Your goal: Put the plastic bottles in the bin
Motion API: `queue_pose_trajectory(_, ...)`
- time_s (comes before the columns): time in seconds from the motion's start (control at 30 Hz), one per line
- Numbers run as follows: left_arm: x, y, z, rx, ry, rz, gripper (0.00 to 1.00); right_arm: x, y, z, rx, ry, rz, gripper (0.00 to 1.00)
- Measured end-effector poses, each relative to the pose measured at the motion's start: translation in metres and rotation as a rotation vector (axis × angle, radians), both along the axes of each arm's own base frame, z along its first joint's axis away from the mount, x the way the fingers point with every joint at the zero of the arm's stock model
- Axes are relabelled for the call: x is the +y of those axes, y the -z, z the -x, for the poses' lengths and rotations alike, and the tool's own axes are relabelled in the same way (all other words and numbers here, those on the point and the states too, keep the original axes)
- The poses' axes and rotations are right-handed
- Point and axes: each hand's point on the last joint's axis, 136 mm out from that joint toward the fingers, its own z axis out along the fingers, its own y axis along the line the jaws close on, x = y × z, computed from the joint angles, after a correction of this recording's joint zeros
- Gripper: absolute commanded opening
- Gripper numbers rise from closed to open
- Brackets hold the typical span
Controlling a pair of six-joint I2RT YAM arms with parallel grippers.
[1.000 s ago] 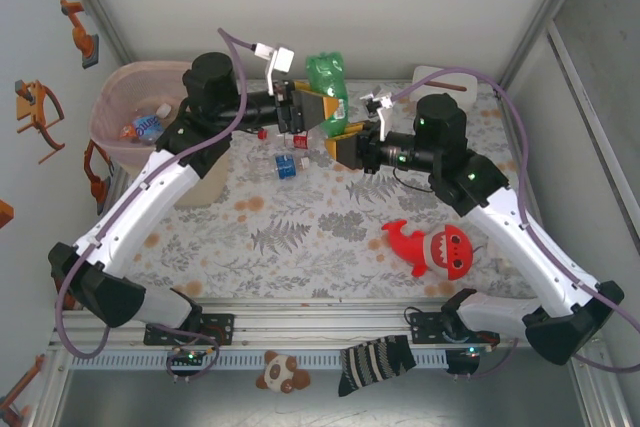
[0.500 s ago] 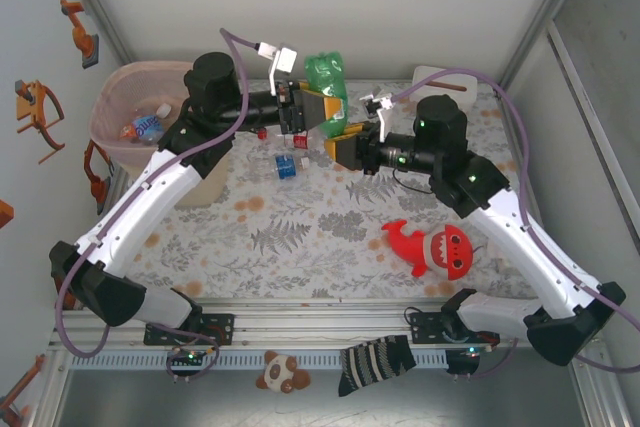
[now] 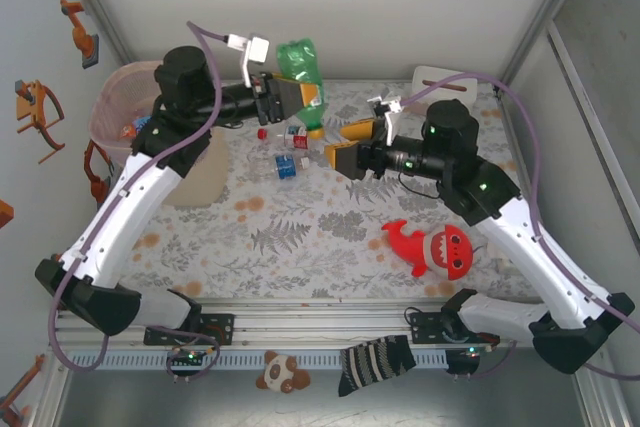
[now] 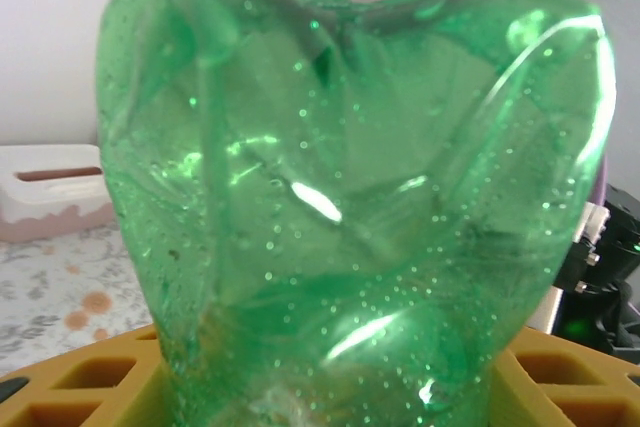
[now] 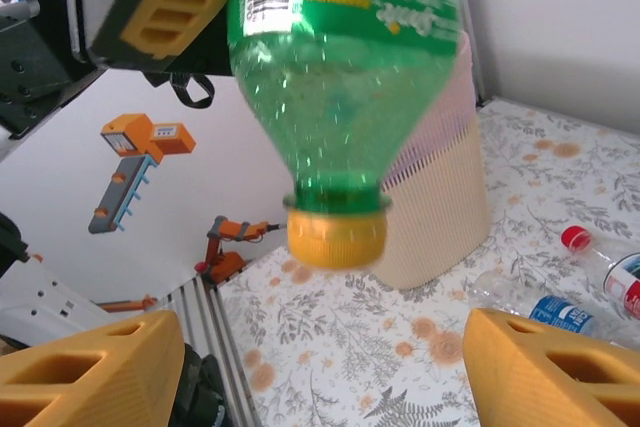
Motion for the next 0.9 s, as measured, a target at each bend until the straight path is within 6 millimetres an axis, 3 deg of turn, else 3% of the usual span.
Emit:
queue_pose_trajectory(0.13, 0.034, -0.006, -0.016, 0.002, -0.107, -0.001, 0.52, -0.007, -0.006, 0.003, -0.017, 0.024, -0.007, 0.74)
queue_pose_trajectory(0.23, 0.071, -0.013, -0.032, 0.006, -0.219, 0.011, 0.52, -0.012, -0.007, 0.005, -0.019, 0.039, -0.003, 0.74)
queue_pose_trajectory(0.5, 0.188, -0.014, -0.071, 0.078, -0.577, 0.067, 0.51, -0.015, 0.003, 0.004, 0.005, 0.061, 0.022, 0.74)
queue_pose_trajectory(0.67, 0.252, 0.013, -0.096, 0.217, -0.77, 0.124, 0.5, -0.016, 0.004, 0.003, 0.006, 0.069, 0.026, 0.74)
queue_pose_trajectory(0.9, 0.313, 0.065, -0.124, 0.442, -1.063, 0.197, 0.42, -0.016, 0.004, 0.003, 0.005, 0.072, 0.026, 0.74)
